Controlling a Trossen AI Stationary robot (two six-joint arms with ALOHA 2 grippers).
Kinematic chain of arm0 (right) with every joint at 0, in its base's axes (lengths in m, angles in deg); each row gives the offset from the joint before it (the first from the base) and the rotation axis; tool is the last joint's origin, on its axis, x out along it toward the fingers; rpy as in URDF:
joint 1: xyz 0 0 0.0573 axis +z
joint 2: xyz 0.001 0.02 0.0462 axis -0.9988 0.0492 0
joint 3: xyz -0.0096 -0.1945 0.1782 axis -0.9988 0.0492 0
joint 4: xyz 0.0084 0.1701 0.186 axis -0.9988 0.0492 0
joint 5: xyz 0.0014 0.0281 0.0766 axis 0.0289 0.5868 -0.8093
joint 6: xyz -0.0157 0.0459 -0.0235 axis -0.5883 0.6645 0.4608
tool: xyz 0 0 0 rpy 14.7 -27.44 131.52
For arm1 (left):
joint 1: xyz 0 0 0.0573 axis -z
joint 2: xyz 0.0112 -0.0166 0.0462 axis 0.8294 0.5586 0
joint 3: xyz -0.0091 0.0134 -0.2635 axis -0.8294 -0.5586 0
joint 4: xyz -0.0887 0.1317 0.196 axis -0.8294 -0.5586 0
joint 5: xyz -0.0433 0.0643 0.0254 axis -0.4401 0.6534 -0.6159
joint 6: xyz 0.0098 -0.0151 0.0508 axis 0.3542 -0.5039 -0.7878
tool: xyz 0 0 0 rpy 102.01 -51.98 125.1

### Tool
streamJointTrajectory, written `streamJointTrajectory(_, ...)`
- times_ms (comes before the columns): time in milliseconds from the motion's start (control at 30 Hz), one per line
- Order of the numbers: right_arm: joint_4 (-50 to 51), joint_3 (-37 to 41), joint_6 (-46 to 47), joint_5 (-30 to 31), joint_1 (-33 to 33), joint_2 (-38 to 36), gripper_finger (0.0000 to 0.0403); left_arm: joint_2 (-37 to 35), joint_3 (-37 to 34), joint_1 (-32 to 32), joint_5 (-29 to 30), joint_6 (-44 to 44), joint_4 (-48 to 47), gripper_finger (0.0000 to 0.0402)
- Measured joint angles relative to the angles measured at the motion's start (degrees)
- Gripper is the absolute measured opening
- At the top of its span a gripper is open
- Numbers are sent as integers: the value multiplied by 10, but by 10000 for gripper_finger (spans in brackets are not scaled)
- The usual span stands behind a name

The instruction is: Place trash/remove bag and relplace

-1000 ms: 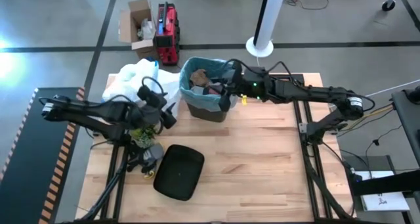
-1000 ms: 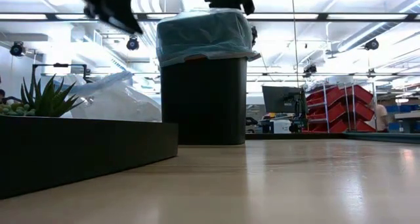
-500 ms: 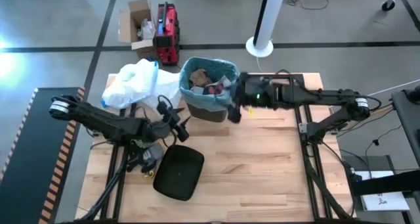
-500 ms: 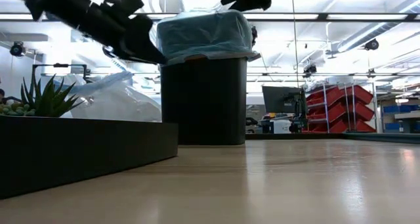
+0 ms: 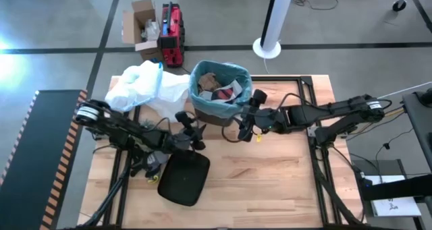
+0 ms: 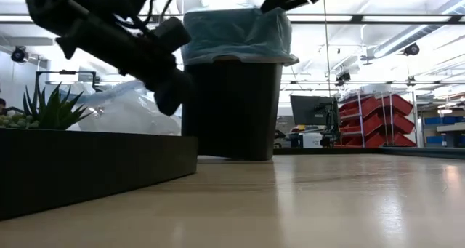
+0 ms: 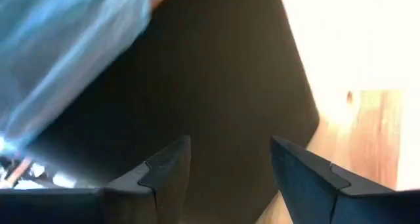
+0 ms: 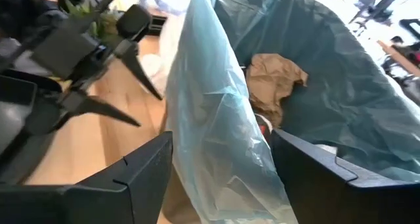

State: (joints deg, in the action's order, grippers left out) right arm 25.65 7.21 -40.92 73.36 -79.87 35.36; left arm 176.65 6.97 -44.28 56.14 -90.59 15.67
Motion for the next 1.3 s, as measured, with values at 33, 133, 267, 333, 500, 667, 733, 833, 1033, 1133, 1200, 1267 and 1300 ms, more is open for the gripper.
streamJointTrajectory(33, -2, 0, -5, 3, 0, -1, 240, 8, 10, 1, 0, -9, 0, 195)
streamJointTrajectory(133, -18, 3, -35, 8, -1, -7, 241, 28, 44, 3, 1, -26, 1, 196)
streamJointTrajectory(267, -51, 3, -72, 7, 0, -30, 249, 47, 81, 3, 1, -28, 0, 191)
streamJointTrajectory(333, -52, 3, -72, 9, 3, -44, 253, 52, 96, 3, 1, -37, 0, 187)
streamJointTrajectory(500, -54, 35, -40, 7, 15, -79, 250, 59, 130, 3, 2, -71, 0, 179)
streamJointTrajectory(667, -72, 109, -2, 6, 33, -95, 239, 55, 157, 14, 36, -115, 0, 171)
streamJointTrajectory(733, -97, 148, 9, 5, 41, -98, 236, 47, 164, 27, 76, -148, 1, 168)
streamJointTrajectory(833, -148, 205, 11, 4, 53, -93, 236, 28, 164, 52, 139, -194, -4, 165)
streamJointTrajectory(1033, -231, 290, 58, 11, 57, -83, 247, -49, 155, 79, 259, -139, -173, 152)
streamJointTrajectory(1133, -296, 337, 71, 13, 46, -83, 251, -112, 150, 64, 237, 17, -344, 139)
streamJointTrajectory(1200, -337, 364, 82, 12, 39, -82, 251, -161, 148, 50, 177, 144, -467, 127)
streamJointTrajectory(1267, -374, 385, 91, 11, 36, -76, 250, -203, 145, 27, 124, 244, -562, 115)
streamJointTrajectory(1300, -380, 395, 95, 10, 35, -74, 248, -223, 140, 15, 111, 271, -593, 109)
